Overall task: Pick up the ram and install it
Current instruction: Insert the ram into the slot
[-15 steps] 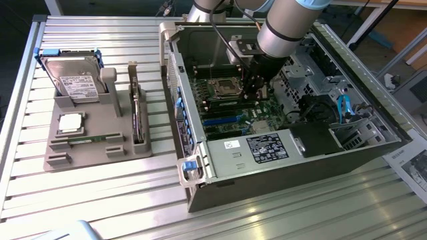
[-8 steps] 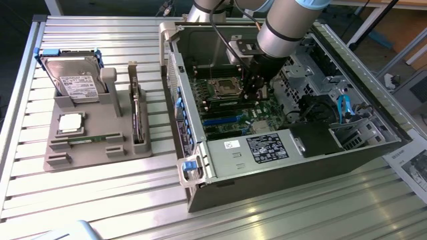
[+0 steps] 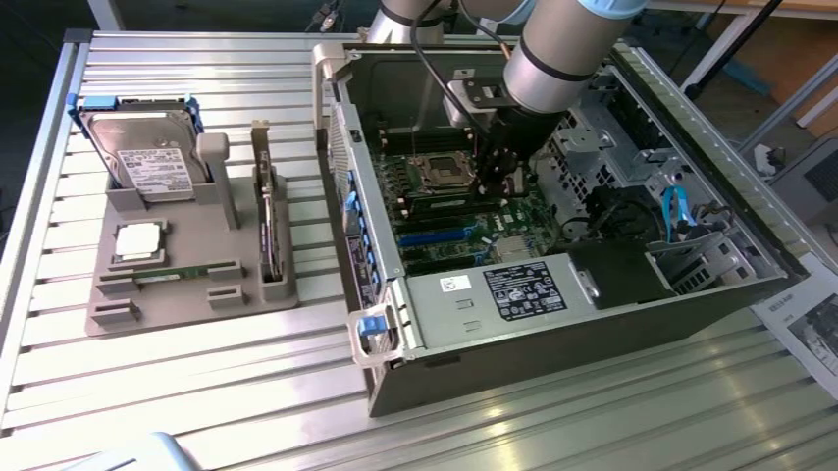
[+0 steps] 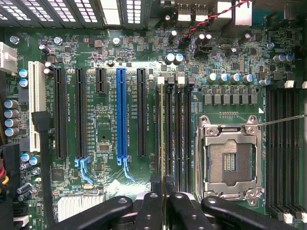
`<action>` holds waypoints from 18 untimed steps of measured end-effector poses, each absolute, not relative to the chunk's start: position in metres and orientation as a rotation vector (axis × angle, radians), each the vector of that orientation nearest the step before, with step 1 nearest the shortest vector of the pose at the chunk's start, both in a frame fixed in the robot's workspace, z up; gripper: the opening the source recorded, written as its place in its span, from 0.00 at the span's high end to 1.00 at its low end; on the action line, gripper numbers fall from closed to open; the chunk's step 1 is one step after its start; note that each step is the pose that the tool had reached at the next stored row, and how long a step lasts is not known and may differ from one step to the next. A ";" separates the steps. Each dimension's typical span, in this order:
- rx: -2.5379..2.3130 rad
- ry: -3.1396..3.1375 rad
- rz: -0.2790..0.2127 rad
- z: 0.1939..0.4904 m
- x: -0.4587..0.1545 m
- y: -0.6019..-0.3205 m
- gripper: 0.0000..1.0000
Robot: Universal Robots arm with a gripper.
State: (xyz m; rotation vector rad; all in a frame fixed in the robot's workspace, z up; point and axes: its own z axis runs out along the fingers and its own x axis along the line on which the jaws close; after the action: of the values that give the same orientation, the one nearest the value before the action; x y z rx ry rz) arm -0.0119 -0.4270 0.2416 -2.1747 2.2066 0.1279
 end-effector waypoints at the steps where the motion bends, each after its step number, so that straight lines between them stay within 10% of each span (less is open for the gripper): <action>1: -2.175 2.207 0.128 0.242 -0.012 -0.427 0.88; 18: -2.175 2.207 0.128 0.239 -0.012 -0.426 0.88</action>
State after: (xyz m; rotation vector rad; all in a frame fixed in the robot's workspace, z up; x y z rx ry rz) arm -0.0119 -0.4255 0.2391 -2.1747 2.2067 0.1279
